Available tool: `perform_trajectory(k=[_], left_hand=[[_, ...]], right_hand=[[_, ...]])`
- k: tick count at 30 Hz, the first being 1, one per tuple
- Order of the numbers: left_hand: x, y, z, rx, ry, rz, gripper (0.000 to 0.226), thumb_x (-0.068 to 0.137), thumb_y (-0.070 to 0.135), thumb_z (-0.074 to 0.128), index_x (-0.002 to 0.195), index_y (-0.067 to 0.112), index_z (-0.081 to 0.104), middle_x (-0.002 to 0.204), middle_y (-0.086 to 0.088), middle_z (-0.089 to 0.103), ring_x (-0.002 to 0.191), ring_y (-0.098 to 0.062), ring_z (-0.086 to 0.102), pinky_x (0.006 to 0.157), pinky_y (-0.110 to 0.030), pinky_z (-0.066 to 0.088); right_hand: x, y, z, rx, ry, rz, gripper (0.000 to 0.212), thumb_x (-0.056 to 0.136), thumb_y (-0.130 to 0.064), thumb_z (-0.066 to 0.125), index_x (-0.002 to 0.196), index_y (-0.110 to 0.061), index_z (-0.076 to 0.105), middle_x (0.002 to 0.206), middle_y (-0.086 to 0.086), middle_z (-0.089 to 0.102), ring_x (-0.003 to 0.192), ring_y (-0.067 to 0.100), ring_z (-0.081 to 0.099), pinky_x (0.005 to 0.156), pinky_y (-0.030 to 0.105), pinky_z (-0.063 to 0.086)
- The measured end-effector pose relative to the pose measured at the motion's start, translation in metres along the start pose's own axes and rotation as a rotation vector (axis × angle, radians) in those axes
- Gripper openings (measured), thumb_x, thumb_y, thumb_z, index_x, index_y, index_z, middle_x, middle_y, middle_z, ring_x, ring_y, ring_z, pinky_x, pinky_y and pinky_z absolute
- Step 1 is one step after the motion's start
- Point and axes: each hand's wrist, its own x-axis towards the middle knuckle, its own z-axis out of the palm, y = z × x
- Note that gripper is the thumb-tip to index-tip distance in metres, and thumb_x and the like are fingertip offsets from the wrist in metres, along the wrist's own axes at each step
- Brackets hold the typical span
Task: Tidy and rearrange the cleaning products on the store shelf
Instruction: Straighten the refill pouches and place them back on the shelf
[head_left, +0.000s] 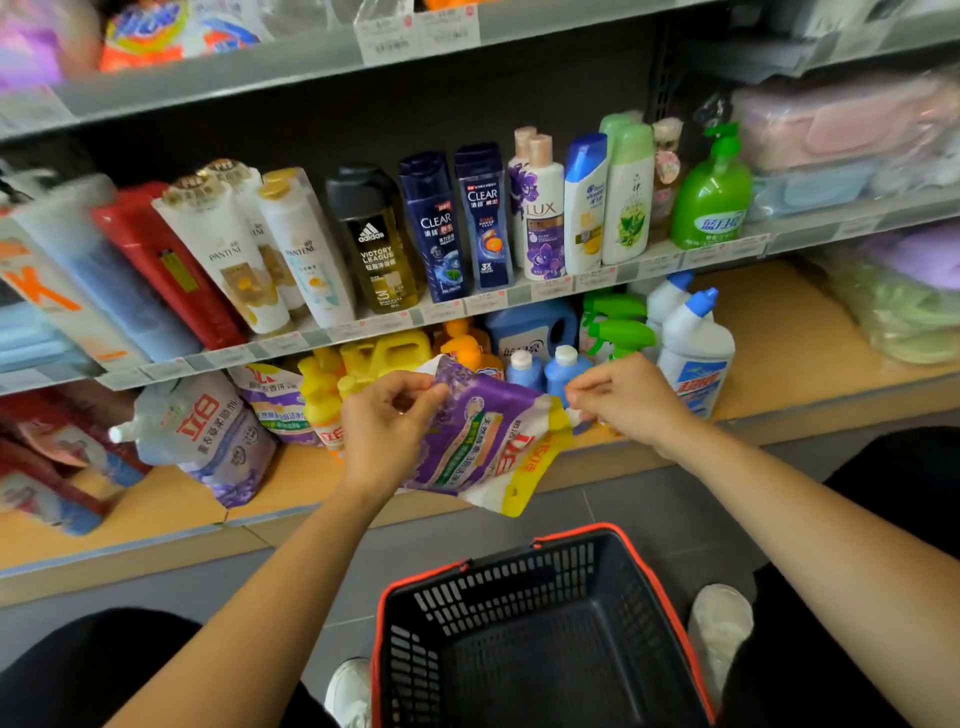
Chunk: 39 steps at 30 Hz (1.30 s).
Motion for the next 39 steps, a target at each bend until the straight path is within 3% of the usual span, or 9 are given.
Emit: perform_trajectory(k=[4, 7, 9, 13, 19, 24, 29, 35, 39], left_hand=[[-0.004, 0.017, -0.002, 0.084, -0.096, 0.107, 0.003, 0.088, 0.022, 0.077, 0.086, 0.022, 0.075, 0.077, 0.009, 0.074, 0.071, -0.005, 0.069, 0.060, -0.017, 0.054], [-0.012, 0.021, 0.000, 0.130, -0.176, 0.161, 0.004, 0.088, 0.017, 0.077, 0.089, 0.013, 0.078, 0.081, 0.004, 0.075, 0.072, -0.010, 0.069, 0.064, -0.025, 0.057], [-0.018, 0.024, 0.001, 0.136, -0.197, 0.206, 0.005, 0.087, 0.015, 0.078, 0.089, 0.011, 0.079, 0.080, 0.005, 0.074, 0.071, -0.010, 0.069, 0.063, -0.022, 0.055], [-0.024, 0.026, 0.003, 0.025, -0.175, 0.166, 0.007, 0.086, 0.019, 0.079, 0.089, 0.013, 0.078, 0.076, 0.003, 0.075, 0.068, -0.011, 0.070, 0.060, -0.023, 0.055], [-0.015, 0.034, -0.009, -0.152, -0.162, 0.176, 0.009, 0.091, 0.029, 0.073, 0.092, 0.037, 0.075, 0.087, 0.010, 0.076, 0.078, -0.009, 0.070, 0.071, -0.027, 0.058], [-0.013, 0.028, -0.011, -0.152, -0.389, 0.037, 0.025, 0.085, 0.029, 0.074, 0.106, 0.016, 0.075, 0.101, -0.007, 0.075, 0.090, -0.034, 0.069, 0.078, -0.053, 0.059], [-0.024, 0.033, 0.001, -0.270, -0.445, -0.040, 0.005, 0.092, 0.014, 0.070, 0.093, 0.017, 0.074, 0.088, -0.004, 0.076, 0.078, -0.016, 0.072, 0.063, -0.027, 0.059], [-0.032, 0.030, 0.012, -0.410, -0.484, -0.152, 0.014, 0.088, 0.026, 0.069, 0.093, 0.014, 0.075, 0.087, -0.007, 0.076, 0.077, -0.020, 0.072, 0.066, -0.032, 0.061], [-0.035, 0.029, 0.015, -0.416, -0.395, -0.162, 0.009, 0.088, 0.025, 0.074, 0.079, 0.027, 0.075, 0.079, 0.002, 0.073, 0.070, -0.011, 0.070, 0.059, -0.024, 0.054]], right_hand=[[-0.008, -0.025, 0.021, 0.162, -0.148, -0.203, 0.041, 0.088, -0.019, 0.074, 0.129, -0.017, 0.065, 0.112, -0.002, 0.071, 0.100, 0.007, 0.067, 0.086, 0.019, 0.053], [-0.010, -0.034, 0.041, 0.206, -0.218, -0.248, 0.045, 0.093, -0.021, 0.068, 0.137, -0.020, 0.058, 0.119, -0.010, 0.066, 0.112, 0.001, 0.060, 0.087, 0.009, 0.045], [-0.009, -0.037, 0.051, 0.224, -0.216, -0.276, 0.038, 0.096, -0.016, 0.065, 0.133, -0.014, 0.061, 0.118, -0.004, 0.067, 0.111, 0.005, 0.060, 0.085, 0.007, 0.045], [-0.008, -0.039, 0.058, 0.342, -0.209, -0.280, 0.017, 0.098, -0.008, 0.059, 0.106, 0.000, 0.072, 0.099, 0.016, 0.075, 0.094, 0.019, 0.069, 0.086, 0.038, 0.054], [-0.006, -0.035, 0.038, 0.512, -0.187, -0.230, 0.025, 0.097, -0.006, 0.060, 0.086, -0.022, 0.075, 0.077, -0.005, 0.076, 0.072, 0.005, 0.068, 0.068, 0.020, 0.052], [-0.005, -0.037, 0.028, 0.528, -0.269, -0.261, 0.030, 0.097, -0.003, 0.058, 0.091, -0.026, 0.075, 0.084, -0.007, 0.076, 0.078, 0.004, 0.069, 0.072, 0.018, 0.051], [-0.001, -0.040, 0.020, 0.480, -0.334, -0.292, 0.029, 0.097, -0.001, 0.056, 0.095, -0.024, 0.075, 0.092, -0.006, 0.076, 0.089, 0.008, 0.068, 0.081, 0.021, 0.053], [0.003, -0.033, 0.021, 0.518, -0.396, -0.249, 0.021, 0.097, -0.006, 0.057, 0.105, -0.015, 0.074, 0.104, 0.005, 0.075, 0.103, 0.020, 0.067, 0.097, 0.036, 0.051], [0.001, -0.033, 0.024, 0.555, -0.386, -0.231, 0.022, 0.097, -0.003, 0.056, 0.103, -0.013, 0.075, 0.097, 0.002, 0.075, 0.094, 0.015, 0.067, 0.089, 0.030, 0.053]])
